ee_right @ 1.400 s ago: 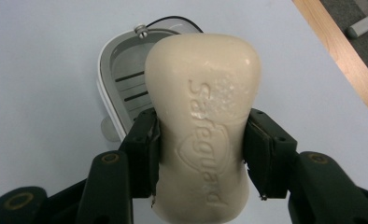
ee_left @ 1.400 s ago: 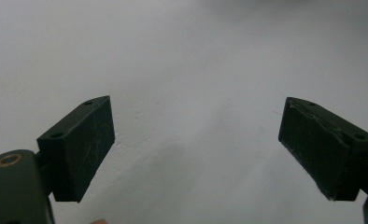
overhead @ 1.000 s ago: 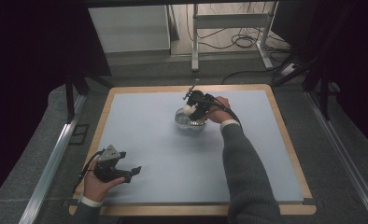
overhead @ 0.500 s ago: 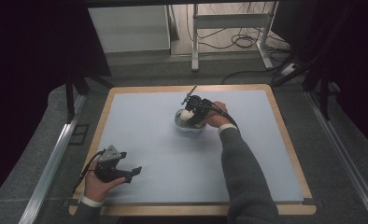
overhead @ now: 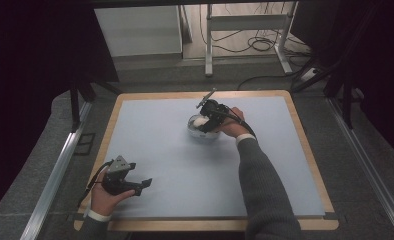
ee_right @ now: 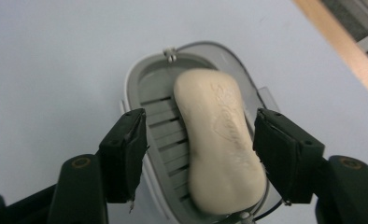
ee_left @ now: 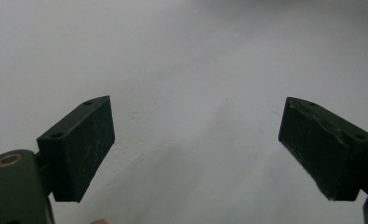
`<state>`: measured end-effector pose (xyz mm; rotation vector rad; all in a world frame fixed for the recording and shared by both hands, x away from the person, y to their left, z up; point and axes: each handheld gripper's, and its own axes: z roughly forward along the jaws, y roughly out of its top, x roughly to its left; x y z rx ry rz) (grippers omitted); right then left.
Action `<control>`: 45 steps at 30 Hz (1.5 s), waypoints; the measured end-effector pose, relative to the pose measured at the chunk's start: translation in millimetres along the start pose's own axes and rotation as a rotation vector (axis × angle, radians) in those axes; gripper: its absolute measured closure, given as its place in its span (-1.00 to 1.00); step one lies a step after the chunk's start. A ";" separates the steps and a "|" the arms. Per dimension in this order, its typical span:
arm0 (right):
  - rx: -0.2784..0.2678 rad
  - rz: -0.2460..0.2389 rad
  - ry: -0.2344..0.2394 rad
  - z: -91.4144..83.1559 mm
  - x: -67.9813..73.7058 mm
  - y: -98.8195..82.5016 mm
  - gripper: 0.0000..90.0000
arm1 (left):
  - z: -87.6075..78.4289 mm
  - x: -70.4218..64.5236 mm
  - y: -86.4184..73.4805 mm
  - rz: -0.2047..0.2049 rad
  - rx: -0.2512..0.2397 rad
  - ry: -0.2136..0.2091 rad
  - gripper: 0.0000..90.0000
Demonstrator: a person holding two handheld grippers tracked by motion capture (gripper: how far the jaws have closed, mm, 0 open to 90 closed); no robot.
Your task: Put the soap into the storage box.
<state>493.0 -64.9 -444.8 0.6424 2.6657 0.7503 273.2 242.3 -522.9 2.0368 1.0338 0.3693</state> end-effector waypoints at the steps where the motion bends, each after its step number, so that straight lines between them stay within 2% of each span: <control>1: -0.021 0.014 0.000 -3.0 -0.2 -0.7 -0.26 | 0.3 0.1 0.2 -0.001 0.001 0.000 -0.75; 4: -0.066 0.046 -0.002 -9.6 -2.4 -4.3 -0.27 | 2.1 -0.6 0.1 -0.002 0.008 0.006 -0.75; 9: -0.114 0.066 0.004 -20.2 -5.7 -16.3 -0.30 | 2.5 -2.3 -0.9 0.003 0.021 0.018 -0.76; 15: -0.137 0.084 -0.018 -29.5 -4.2 -29.1 -0.33 | -1.1 -4.6 -3.1 0.008 0.016 0.025 -0.76; 18: -0.156 0.111 -0.032 -36.9 0.0 -40.7 -0.34 | -3.0 -5.3 -3.9 0.010 0.017 0.025 -0.76; 25: -0.177 0.148 -0.066 -54.0 12.0 -79.6 -0.36 | -6.5 -6.7 -5.0 0.010 0.008 0.027 -0.76; 26: -0.181 0.162 -0.071 -56.8 14.4 -92.8 -0.37 | -6.9 -6.9 -5.1 0.009 0.007 0.029 -0.76; 27: -0.181 0.162 -0.071 -56.8 14.4 -92.8 -0.37 | -7.3 -7.1 -5.3 0.008 0.007 0.029 -0.76; 35: -0.181 0.203 -0.105 -66.9 26.1 -149.6 -0.39 | -6.7 -8.1 -6.4 0.008 0.012 0.038 -0.76; 41: -0.188 0.253 -0.118 -72.7 32.8 -182.8 -0.41 | -5.3 -8.7 -6.5 0.013 0.019 0.037 -0.76; 45: -0.172 0.265 -0.133 -76.3 38.0 -201.2 -0.42 | -6.2 -8.5 -6.5 0.010 0.016 0.039 -0.76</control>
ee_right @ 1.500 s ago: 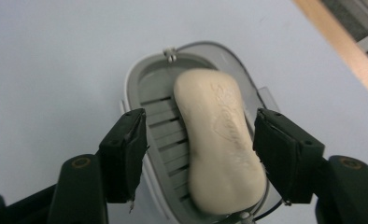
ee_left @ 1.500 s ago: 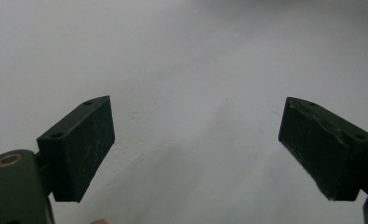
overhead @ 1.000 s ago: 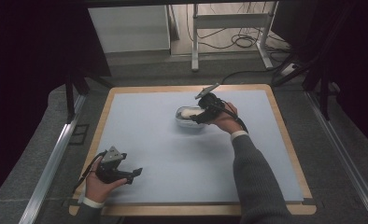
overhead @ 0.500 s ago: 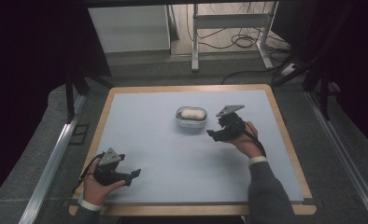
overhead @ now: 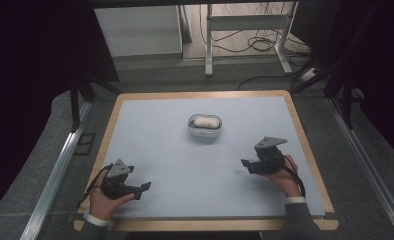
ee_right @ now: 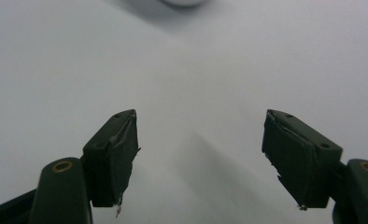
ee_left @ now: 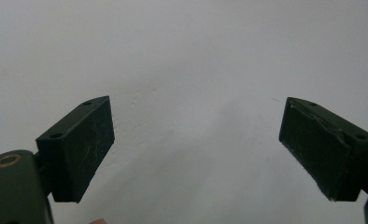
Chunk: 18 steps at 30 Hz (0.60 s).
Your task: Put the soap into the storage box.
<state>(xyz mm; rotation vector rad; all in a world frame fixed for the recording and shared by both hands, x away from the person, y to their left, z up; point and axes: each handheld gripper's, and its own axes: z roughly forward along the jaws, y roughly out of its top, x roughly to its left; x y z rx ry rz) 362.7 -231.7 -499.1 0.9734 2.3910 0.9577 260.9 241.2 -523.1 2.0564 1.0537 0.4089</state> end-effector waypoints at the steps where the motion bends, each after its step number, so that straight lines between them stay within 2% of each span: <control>1: -0.001 0.004 -0.003 -1.8 -0.4 -4.2 -0.42 | -0.1 0.1 0.0 0.000 0.000 0.000 -0.76; 9: 0.014 0.044 -0.026 -10.8 -0.7 -31.5 -0.42 | -0.5 0.5 0.1 0.001 -0.003 -0.001 -0.76; 12: 0.008 0.055 -0.026 -11.0 -1.6 -33.1 -0.42 | -1.1 0.4 0.1 0.000 -0.005 -0.002 -0.76; 18: -0.006 0.043 -0.028 -9.0 1.5 -32.6 -0.42 | -2.6 1.3 0.2 0.000 -0.008 -0.002 -0.76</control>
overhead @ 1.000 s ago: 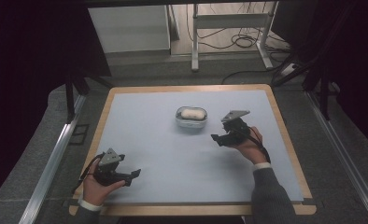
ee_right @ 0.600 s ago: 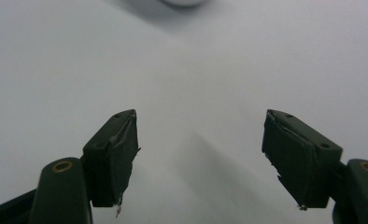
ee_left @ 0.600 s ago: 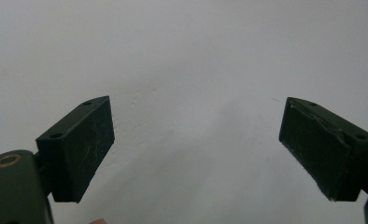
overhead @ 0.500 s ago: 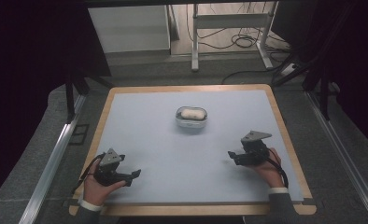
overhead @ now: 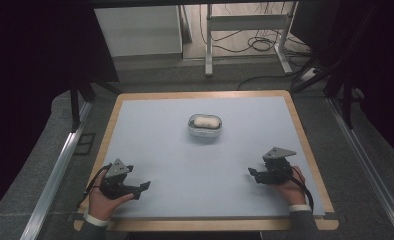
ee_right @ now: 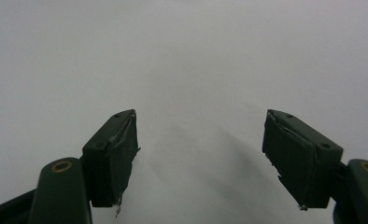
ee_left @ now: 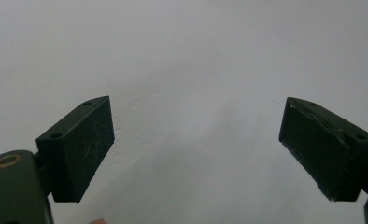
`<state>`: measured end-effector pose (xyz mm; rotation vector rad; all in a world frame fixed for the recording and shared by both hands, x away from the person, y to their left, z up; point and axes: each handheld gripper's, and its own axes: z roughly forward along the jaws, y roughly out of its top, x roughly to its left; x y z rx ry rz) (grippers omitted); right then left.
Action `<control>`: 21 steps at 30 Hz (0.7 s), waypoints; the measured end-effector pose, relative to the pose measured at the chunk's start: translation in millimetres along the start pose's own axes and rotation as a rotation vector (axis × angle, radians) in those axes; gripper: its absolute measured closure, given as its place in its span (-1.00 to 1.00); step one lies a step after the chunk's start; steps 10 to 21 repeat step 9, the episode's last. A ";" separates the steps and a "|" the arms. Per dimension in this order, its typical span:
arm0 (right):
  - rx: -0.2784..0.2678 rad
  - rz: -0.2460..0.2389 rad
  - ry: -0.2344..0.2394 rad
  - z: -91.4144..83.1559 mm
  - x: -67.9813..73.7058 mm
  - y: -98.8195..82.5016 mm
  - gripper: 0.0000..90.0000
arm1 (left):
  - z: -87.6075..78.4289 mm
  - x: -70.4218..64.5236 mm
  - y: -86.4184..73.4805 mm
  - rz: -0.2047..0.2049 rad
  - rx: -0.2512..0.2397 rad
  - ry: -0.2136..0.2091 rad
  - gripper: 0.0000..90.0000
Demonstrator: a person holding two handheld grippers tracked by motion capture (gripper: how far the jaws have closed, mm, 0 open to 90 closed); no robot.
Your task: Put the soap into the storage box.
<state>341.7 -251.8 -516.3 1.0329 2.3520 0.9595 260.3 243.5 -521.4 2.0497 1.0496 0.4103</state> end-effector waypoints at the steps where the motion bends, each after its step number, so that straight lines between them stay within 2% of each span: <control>1: -0.004 -0.002 0.000 0.1 0.1 -0.2 -0.42 | 0.2 0.0 0.0 0.000 0.000 0.001 -0.76; 9: -0.041 0.022 -0.024 -3.2 -2.6 -1.6 -0.43 | 0.3 0.1 0.1 0.000 0.000 0.000 -0.76; 21: -0.041 0.022 -0.024 -3.2 -2.6 -1.6 -0.43 | 0.3 0.1 0.1 0.000 0.000 0.000 -0.76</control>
